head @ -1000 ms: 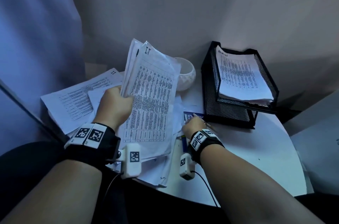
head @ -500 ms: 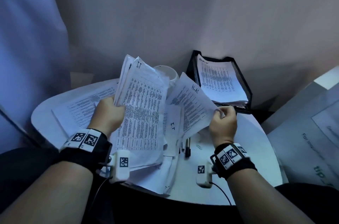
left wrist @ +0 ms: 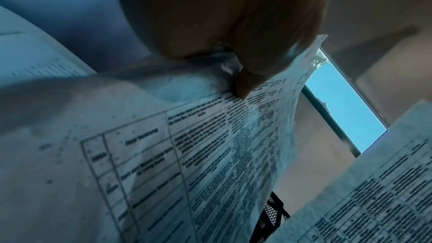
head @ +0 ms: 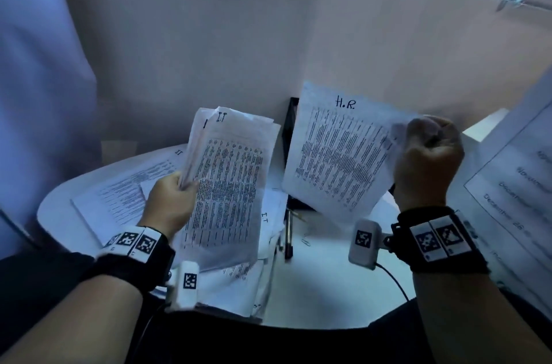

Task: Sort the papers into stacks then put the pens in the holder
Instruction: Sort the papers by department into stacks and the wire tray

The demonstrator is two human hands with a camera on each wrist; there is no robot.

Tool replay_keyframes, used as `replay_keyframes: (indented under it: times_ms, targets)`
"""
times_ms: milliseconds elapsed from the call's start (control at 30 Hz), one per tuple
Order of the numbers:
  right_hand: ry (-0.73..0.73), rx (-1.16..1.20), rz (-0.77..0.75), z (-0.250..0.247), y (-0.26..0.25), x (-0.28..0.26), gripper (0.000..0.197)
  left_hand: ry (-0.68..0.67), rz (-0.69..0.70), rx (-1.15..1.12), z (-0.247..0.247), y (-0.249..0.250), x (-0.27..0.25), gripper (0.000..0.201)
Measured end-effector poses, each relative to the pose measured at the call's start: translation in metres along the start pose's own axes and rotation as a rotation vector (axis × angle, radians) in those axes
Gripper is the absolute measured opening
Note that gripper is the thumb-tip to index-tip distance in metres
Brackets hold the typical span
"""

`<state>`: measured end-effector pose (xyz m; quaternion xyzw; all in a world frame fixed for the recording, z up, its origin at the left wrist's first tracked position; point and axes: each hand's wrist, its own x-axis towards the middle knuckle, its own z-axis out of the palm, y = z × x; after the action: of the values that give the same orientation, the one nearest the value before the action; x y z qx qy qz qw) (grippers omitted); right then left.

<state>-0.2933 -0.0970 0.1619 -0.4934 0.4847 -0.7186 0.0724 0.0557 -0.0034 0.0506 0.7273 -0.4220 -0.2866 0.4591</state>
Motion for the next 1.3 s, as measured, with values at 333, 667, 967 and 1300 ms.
replay_keyframes:
  times_ms: [333,667,967,1300]
  targets:
    - [-0.231,-0.011,0.278,0.017,0.007,-0.031,0.018,-0.228,-0.003,-0.361,0.006,0.018,-0.022,0.009]
    - [-0.393,0.083,0.922,0.041,0.064,-0.098,0.015,-0.482,-0.164,-0.381,0.02,0.008,-0.033,0.033]
    - [-0.297,0.023,0.902,0.071,0.088,-0.117,0.019,-0.414,0.032,0.107,0.024,-0.001,-0.019,0.015]
    - [-0.733,-0.24,0.936,0.105,0.109,-0.185,0.026,0.104,-0.001,0.074,-0.043,-0.008,0.032,0.019]
